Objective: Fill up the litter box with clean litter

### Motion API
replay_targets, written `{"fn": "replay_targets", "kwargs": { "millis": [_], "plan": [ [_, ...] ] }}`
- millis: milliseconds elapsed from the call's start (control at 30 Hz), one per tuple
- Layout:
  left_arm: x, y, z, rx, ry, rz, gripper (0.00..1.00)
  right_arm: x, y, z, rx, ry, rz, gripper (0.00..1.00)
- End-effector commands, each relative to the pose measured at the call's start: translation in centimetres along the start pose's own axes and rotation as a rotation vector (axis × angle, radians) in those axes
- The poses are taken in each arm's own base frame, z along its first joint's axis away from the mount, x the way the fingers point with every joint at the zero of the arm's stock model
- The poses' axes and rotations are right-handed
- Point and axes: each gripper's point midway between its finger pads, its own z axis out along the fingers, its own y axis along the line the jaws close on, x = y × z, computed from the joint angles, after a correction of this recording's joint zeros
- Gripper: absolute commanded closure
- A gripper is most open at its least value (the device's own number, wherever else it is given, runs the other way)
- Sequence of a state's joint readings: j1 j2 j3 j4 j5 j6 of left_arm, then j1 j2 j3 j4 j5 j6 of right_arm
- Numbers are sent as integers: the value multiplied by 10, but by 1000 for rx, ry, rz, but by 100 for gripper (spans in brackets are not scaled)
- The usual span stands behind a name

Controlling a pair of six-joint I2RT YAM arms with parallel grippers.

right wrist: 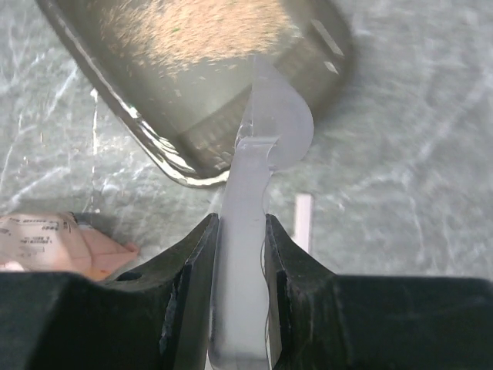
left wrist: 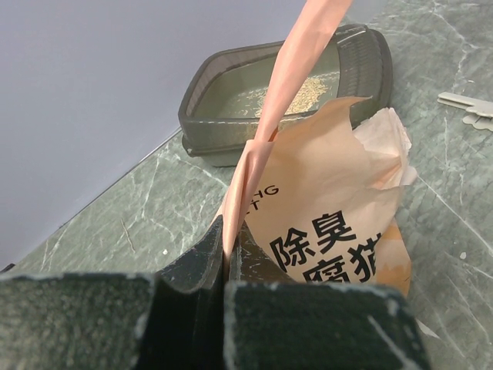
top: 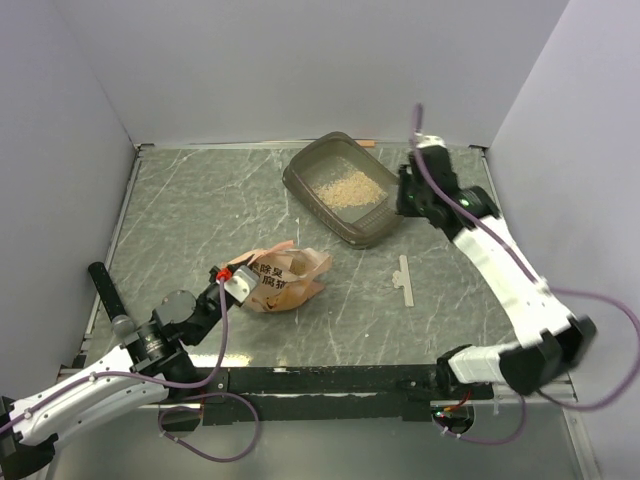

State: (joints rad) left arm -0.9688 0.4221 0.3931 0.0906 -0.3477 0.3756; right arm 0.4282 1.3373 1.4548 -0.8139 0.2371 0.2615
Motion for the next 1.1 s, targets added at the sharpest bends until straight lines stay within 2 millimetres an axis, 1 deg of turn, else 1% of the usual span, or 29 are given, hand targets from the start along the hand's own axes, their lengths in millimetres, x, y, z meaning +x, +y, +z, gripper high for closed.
{"fn": "replay_targets", "kwargs": {
  "millis": [0,33,67,100,133,167,267,333,367,400,433,467,533,567,600,633,667,833,1033,1067],
  "plan": [
    [-46,22,-4,-73,-144,-71,99,2,-43,-30,85,-92,136,100],
    [-48,21,-4,-65,-150,-76,99,5,-55,-30,111,-89,178,100],
    [-49,21,-4,-64,-155,-79,99,16,-64,-30,121,-79,203,100],
    [-50,20,-4,-59,-159,-82,99,22,-69,-29,124,-75,224,100],
    [-50,20,-4,-55,-159,-82,99,26,-80,-27,131,-72,270,100],
    [-50,18,-4,-47,-163,-85,99,34,-84,-23,132,-75,286,100],
    [-52,14,-3,-27,-169,-90,99,43,-102,-13,180,-98,347,100],
    [-53,13,-2,-19,-172,-95,99,42,-108,-8,188,-139,382,100],
    [-53,12,-2,-16,-173,-96,99,50,-113,-2,200,-139,398,100],
    [-53,11,-2,-13,-173,-96,99,45,-115,2,197,-173,408,100],
    [-52,11,-2,-14,-171,-94,99,47,-118,6,206,-170,421,100],
    [-52,11,-2,-13,-170,-94,99,55,-124,16,229,-142,431,100],
    [-51,11,-2,-14,-166,-88,99,60,-129,25,248,-127,448,100],
    [-51,11,-2,-13,-165,-88,99,70,-132,34,262,-100,456,100],
    [-50,11,-1,-13,-164,-87,99,73,-134,38,262,-91,468,100],
    [-50,11,-1,-13,-160,-85,99,71,-133,43,254,-105,482,100],
    [-50,11,-1,-13,-159,-84,99,78,-133,50,255,-82,483,100],
    [-48,10,0,-13,-151,-76,99,89,-134,77,263,-27,509,99],
    [-45,9,1,-10,-138,-67,99,99,-133,99,256,23,523,87],
    [-44,9,2,-9,-132,-65,99,101,-133,102,258,30,527,81]
  ]
}}
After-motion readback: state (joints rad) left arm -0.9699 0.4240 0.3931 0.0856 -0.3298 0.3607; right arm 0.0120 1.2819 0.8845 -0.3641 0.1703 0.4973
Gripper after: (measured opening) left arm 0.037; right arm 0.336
